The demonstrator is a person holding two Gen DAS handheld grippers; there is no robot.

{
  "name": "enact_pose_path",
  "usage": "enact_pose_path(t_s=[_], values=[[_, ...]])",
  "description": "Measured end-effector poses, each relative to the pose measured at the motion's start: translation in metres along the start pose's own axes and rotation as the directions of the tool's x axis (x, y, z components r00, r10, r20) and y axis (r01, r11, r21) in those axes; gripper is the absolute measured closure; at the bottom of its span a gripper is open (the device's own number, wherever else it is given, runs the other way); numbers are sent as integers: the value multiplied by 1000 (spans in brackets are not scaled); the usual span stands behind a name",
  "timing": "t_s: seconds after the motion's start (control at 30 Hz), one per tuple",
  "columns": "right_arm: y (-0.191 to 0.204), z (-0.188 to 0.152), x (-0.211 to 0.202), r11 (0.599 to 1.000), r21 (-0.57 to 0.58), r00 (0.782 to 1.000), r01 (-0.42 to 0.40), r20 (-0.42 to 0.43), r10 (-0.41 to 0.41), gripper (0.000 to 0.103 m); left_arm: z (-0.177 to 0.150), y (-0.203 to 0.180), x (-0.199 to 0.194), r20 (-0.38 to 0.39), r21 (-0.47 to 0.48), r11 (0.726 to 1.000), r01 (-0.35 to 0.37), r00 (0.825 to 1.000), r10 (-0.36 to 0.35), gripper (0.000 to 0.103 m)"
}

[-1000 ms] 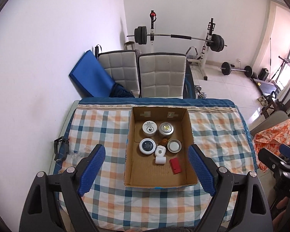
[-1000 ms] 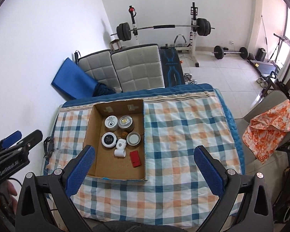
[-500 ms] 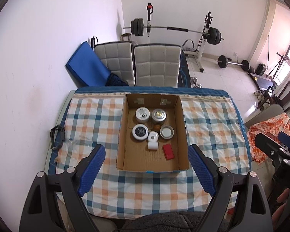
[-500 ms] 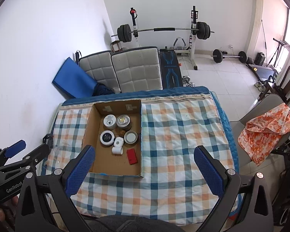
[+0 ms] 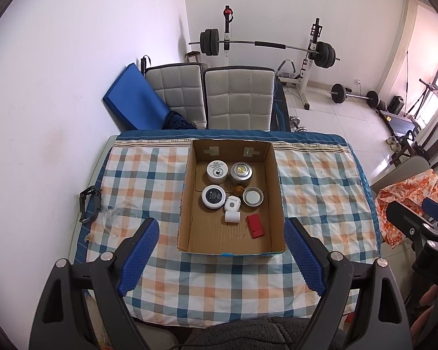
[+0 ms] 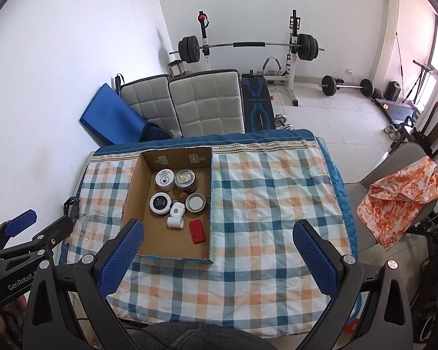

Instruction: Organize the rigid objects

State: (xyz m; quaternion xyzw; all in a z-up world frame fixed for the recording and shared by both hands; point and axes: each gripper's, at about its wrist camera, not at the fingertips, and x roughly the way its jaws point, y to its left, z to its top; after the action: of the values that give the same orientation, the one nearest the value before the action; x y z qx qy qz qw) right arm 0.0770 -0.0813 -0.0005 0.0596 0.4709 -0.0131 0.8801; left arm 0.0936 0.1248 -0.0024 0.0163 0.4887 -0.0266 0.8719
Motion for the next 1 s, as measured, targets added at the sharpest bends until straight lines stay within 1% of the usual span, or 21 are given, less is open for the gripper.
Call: enact_pose_path(t_s=[1.0], values=[[-5,-6,-5,1000,9,1000,15,4,-15,0,4,-6,-9,24,-2,1000,-4,1000,4,16]])
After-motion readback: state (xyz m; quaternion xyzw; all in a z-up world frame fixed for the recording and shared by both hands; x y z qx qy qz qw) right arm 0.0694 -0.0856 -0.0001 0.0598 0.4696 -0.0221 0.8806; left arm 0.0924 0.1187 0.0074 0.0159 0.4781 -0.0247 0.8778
